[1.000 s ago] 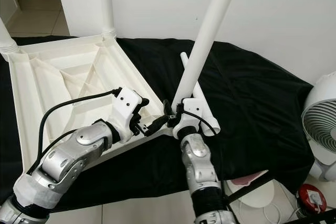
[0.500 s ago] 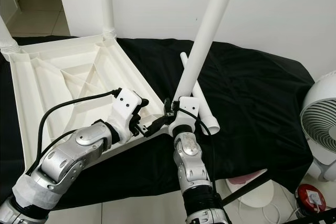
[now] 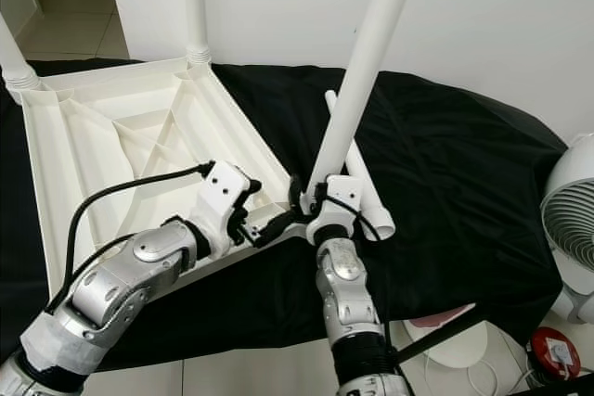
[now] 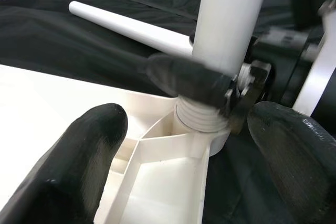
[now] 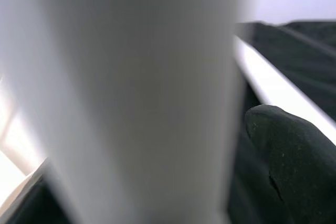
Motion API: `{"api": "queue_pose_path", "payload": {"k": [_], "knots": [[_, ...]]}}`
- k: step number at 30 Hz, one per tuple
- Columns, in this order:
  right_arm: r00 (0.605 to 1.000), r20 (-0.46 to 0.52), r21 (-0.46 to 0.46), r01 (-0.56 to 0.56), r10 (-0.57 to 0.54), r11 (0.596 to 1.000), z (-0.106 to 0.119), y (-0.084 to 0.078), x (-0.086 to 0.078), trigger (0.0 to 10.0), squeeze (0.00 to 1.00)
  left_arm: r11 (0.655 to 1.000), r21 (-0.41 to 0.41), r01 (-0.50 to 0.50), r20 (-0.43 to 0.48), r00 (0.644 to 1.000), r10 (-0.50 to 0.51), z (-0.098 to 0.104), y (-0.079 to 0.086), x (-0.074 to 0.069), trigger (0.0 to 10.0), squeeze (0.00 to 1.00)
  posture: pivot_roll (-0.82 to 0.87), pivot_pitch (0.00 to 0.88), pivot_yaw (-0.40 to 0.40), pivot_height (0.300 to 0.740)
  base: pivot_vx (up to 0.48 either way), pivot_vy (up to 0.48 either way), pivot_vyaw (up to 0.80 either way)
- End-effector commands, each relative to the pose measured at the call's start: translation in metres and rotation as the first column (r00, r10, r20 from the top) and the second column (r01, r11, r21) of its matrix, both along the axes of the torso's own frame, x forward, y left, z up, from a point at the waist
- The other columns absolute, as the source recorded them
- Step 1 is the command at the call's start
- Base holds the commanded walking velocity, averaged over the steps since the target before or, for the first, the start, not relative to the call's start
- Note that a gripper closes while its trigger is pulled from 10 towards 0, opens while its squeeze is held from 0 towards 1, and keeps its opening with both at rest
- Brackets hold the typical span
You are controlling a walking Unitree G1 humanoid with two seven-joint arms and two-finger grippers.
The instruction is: Building children table
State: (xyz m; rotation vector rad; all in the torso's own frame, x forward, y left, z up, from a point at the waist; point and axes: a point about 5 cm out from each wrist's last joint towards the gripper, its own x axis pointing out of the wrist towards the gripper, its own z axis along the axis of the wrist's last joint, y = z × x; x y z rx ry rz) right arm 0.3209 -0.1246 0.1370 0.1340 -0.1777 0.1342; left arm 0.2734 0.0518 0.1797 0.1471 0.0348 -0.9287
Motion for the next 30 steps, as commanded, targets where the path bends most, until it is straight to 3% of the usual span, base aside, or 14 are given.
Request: {"api": "queue_pose_path", "payload": {"k": [1,8,9,14,19,22,23,24,25,26,29,30], "knots": [[1.0,-0.005,0.011,-0.012,0.012,1.0,-0.001,-0.009,-0.002,10.0,0.0,0.991,0.018,0.135,-0.018,0.991,-0.135,-0.002,-0.006,-0.009,10.0,0.0,0.07,0.033,-0.101,0.74,0.0,0.0,0.0],[0.99,0.015,-0.048,-0.141,0.142,0.989,0.003,-0.023,-0.007,10.0,0.0,0.993,0.015,0.118,-0.024,0.993,-0.117,-0.007,-0.006,-0.007,10.0,0.0,0.06,0.039,-0.098,0.74,0.0,0.0,0.0],[0.981,0.013,-0.104,-0.191,0.193,0.976,0.003,-0.029,-0.007,10.0,0.0,0.995,0.017,0.099,-0.029,0.995,-0.099,-0.009,-0.007,-0.007,10.0,0.0,0.06,0.041,-0.094,0.74,0.0,0.0,0.0],[0.951,-0.011,-0.14,-0.308,0.31,0.941,0.003,-0.036,-0.007,10.0,0.0,0.998,0.048,0.035,-0.039,0.999,-0.033,-0.017,-0.01,-0.003,10.0,0.0,0.06,0.044,-0.094,0.74,0.0,0.0,0.0],[0.91,-0.036,-0.177,-0.412,0.413,0.894,0.01,-0.043,-0.002,10.0,0.0,0.997,0.046,0.057,-0.047,0.997,-0.055,-0.019,-0.016,-0.007,10.0,0.0,0.05,0.051,-0.094,0.74,0.0,0.0,0.0],[0.91,-0.036,-0.177,-0.412,0.413,0.894,0.01,-0.043,-0.002,10.0,0.0,0.997,0.046,0.057,-0.047,0.997,-0.055,-0.019,-0.016,-0.007,10.0,0.0,0.05,0.051,-0.094,0.74,0.0,0.0,0.0],[0.898,-0.044,-0.185,-0.438,0.438,0.88,0.011,-0.043,-0.001,10.0,0.0,0.997,0.044,0.058,-0.045,0.997,-0.056,-0.018,-0.016,-0.007,10.0,0.0,0.05,0.054,-0.095,0.74,0.0,0.0,0.0],[0.864,-0.062,-0.213,-0.501,0.5,0.839,0.013,-0.041,0.002,10.0,0.0,0.997,0.042,0.059,-0.04,0.998,-0.057,-0.016,-0.016,-0.007,10.0,0.0,0.05,0.055,-0.094,0.74,0.0,0.0,0.0],[0.864,-0.062,-0.213,-0.501,0.5,0.839,0.013,-0.041,0.002,10.0,0.0,0.997,0.042,0.059,-0.04,0.998,-0.057,-0.016,-0.016,-0.007,10.0,0.0,0.05,0.055,-0.094,0.74,0.0,0.0,0.0],[0.84,-0.078,-0.226,-0.54,0.537,0.811,0.014,-0.04,0.005,10.0,0.0,0.997,0.043,0.061,-0.037,0.998,-0.059,-0.015,-0.016,-0.006,10.0,0.0,0.05,0.055,-0.093,0.74,0.0,0.0,0.0],[0.83,-0.09,-0.231,-0.555,0.551,0.799,0.015,-0.041,0.009,10.0,0.0,0.997,0.045,0.063,-0.033,0.998,-0.061,-0.015,-0.017,-0.006,10.0,0.0,0.06,0.053,-0.094,0.74,0.0,0.0,0.0],[0.824,-0.095,-0.239,-0.564,0.559,0.79,0.015,-0.041,0.01,7.6,0.0,0.997,0.046,0.064,-0.031,0.998,-0.063,-0.014,-0.017,-0.005,10.0,0.0,0.06,0.051,-0.095,0.74,0.0,0.0,0.0]]}}
